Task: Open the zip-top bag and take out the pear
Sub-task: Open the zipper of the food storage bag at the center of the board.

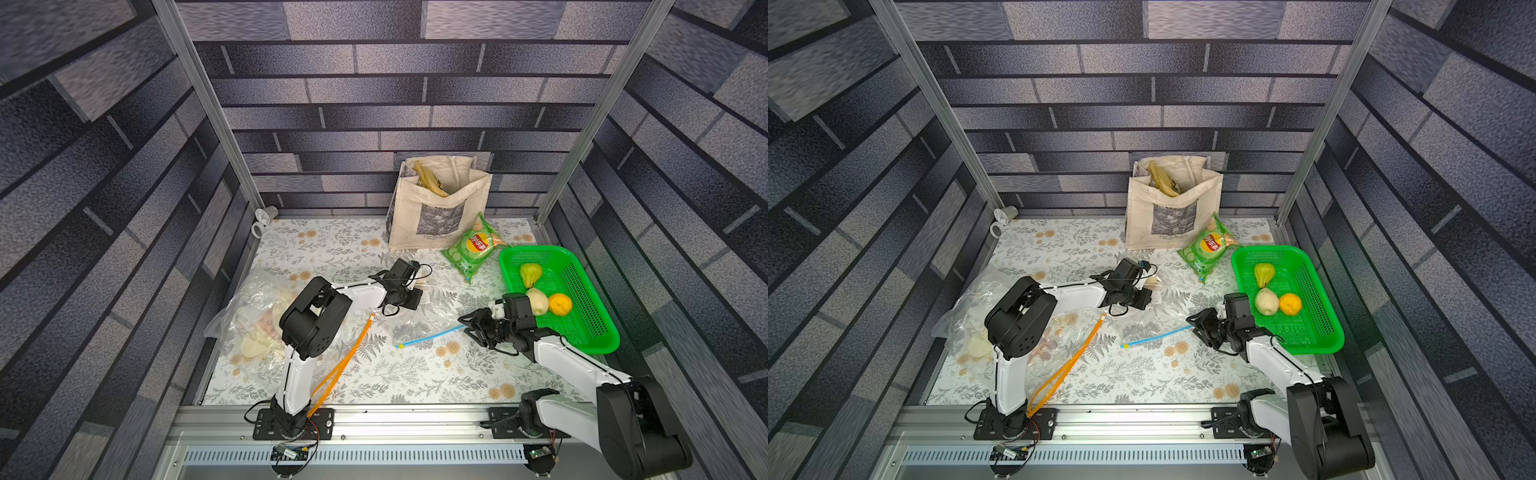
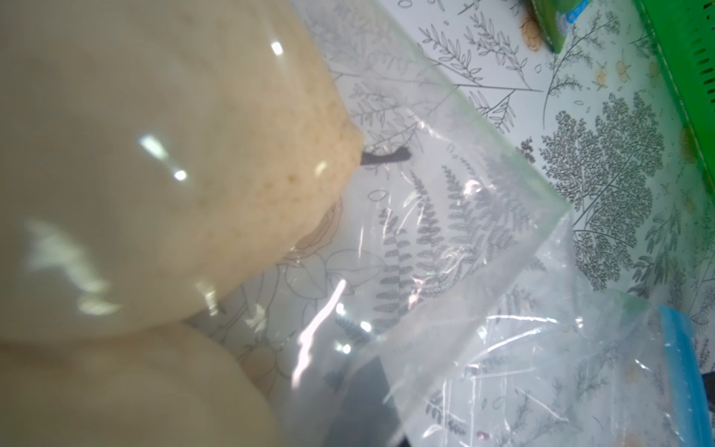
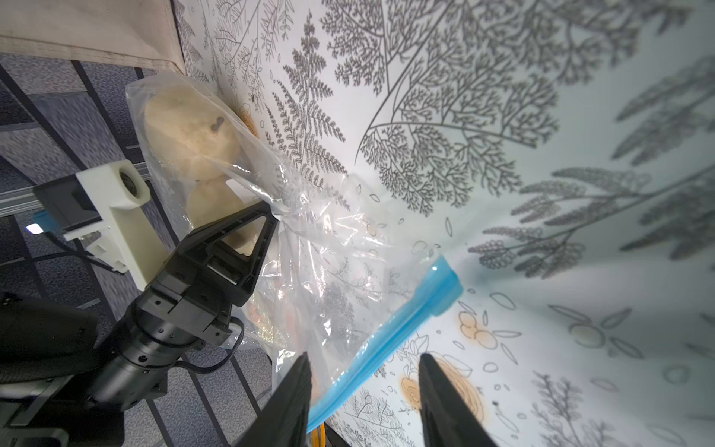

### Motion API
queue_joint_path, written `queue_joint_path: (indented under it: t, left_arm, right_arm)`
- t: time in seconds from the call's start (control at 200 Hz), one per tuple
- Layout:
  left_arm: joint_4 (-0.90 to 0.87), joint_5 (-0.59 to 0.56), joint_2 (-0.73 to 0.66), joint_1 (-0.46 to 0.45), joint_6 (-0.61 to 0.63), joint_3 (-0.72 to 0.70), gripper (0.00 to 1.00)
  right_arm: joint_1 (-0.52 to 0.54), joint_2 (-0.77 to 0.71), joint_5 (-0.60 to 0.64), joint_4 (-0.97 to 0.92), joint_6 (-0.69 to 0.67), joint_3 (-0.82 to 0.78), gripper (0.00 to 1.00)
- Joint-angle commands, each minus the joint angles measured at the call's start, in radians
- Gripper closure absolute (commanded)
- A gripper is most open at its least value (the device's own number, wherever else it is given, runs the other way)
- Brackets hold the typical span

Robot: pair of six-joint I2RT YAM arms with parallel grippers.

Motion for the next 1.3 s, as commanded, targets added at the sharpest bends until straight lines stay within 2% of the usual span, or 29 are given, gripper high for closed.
queue_joint_path:
  t: [0.0, 0.125, 0.421, 0.832, 1.297]
  left_arm:
    - [-0.217, -0.103, 0.109, 0.027, -0.024, -0.095, 1.00]
    - [-0.202, -0.096, 0.112, 0.029, -0.027, -0.104, 1.00]
    - [-0.177, -0.082, 0.106, 0.029, -0.033, -0.118, 1.00]
    - [-0.178, -0.073, 0.098, 0.028, -0.031, -0.113, 1.00]
    - [-0.184, -0.069, 0.095, 0.027, -0.028, -0.107, 1.00]
  right_arm:
    - [0.008, -0.014, -0.001, -0.077, -0.043, 0.019, 0.56]
    - [0.013, -0.013, -0.026, -0.080, -0.057, 0.032, 0.61]
    - [0.029, 0.027, -0.083, 0.050, 0.008, 0.034, 0.60]
    - [0.030, 0.104, -0.067, 0.162, 0.076, 0.018, 0.60]
    - [0.031, 0.134, -0.045, 0.176, 0.082, 0.023, 0.60]
